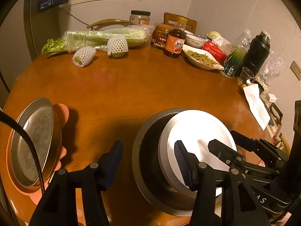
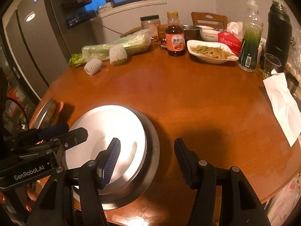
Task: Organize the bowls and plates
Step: 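Grasp the steel bowl rim with both grippers on opposite sides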
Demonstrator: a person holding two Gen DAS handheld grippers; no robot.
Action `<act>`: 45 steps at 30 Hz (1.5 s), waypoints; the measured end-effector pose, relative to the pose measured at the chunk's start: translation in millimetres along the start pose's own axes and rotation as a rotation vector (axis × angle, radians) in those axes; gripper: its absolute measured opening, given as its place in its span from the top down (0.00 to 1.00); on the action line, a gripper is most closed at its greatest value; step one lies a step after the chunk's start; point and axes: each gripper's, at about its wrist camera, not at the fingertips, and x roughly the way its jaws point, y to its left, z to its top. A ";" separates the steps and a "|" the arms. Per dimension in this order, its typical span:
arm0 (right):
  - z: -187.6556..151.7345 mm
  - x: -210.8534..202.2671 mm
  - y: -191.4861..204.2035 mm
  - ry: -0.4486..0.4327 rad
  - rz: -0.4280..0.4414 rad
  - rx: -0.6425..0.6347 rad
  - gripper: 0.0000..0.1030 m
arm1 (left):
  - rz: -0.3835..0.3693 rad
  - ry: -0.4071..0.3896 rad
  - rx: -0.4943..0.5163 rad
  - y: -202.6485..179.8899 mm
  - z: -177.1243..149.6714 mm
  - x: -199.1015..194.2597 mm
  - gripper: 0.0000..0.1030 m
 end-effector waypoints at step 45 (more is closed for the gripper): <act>-3.1 15.8 10.2 0.046 0.063 -0.005 0.56 | -0.029 0.071 -0.058 5.1 -3.8 21.5 0.59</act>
